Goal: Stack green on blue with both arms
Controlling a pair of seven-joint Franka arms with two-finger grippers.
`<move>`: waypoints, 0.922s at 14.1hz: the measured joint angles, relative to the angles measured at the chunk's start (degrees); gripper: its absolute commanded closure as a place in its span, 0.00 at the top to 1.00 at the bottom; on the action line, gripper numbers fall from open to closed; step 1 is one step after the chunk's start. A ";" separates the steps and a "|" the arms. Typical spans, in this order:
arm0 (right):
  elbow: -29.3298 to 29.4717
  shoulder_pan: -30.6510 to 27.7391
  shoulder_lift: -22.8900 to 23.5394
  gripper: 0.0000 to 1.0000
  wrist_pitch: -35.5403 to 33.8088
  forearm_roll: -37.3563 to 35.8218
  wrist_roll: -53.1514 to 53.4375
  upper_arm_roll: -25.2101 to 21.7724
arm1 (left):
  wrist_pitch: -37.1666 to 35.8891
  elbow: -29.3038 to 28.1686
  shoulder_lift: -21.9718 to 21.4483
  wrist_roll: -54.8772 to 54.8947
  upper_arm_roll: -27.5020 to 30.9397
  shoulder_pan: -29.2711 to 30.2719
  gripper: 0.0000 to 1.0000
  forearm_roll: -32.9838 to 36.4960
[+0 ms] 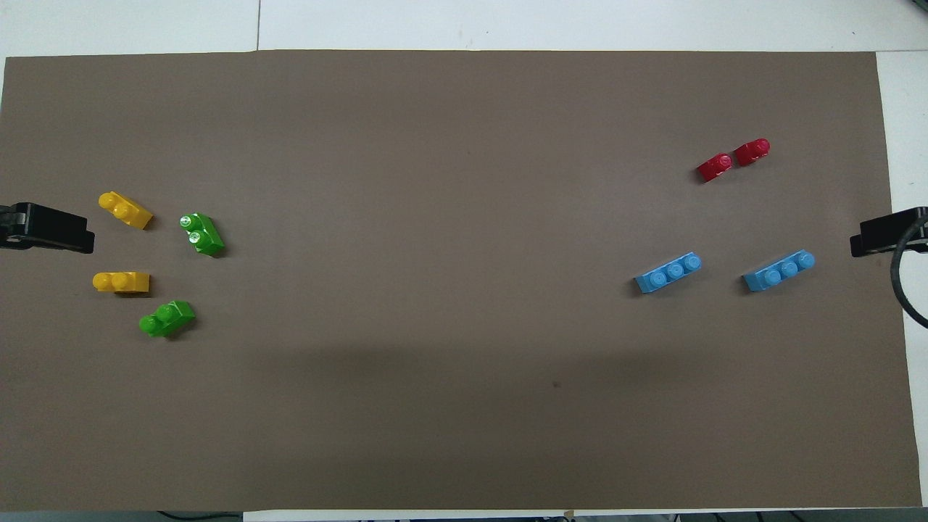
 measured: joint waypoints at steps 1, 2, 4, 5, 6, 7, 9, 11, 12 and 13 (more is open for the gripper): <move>0.00 0.00 0.00 1.00 0.00 0.00 0.00 0.00 | 0.00 0.00 0.00 0.00 0.00 0.00 1.00 0.00; 0.00 0.00 0.00 1.00 0.00 0.00 0.00 0.00 | 0.00 0.00 0.00 0.00 0.00 0.00 1.00 0.00; 0.00 0.00 0.00 1.00 0.00 0.00 0.00 0.00 | 0.00 -0.02 0.00 0.00 0.00 0.00 1.00 0.00; 0.00 0.00 0.00 1.00 0.00 0.00 0.00 0.00 | 0.00 -0.02 0.00 0.00 0.00 0.00 1.00 0.00; 0.00 0.00 0.00 1.00 0.00 0.00 0.01 0.00 | 0.00 -0.02 0.00 0.00 0.00 0.00 1.00 0.00; 0.00 -0.02 0.00 1.00 0.00 0.00 0.03 -0.02 | 0.01 -0.02 -0.01 0.00 0.00 0.00 1.00 0.00; 0.00 -0.09 0.00 1.00 0.00 0.00 0.04 -0.11 | 0.34 -0.02 -0.01 -0.01 0.01 0.00 1.00 0.00; 0.00 -0.15 -0.01 1.00 0.00 0.00 0.23 -0.15 | 0.74 -0.07 -0.02 -0.04 0.13 0.04 1.00 0.00; 0.00 -0.16 -0.01 1.00 0.00 0.00 0.84 -0.17 | 0.87 -0.16 -0.01 -0.07 0.25 0.09 1.00 -0.02; 0.00 -0.15 -0.01 1.00 0.00 0.00 2.27 -0.17 | 1.26 -0.26 -0.01 -0.09 0.41 0.19 1.00 -0.08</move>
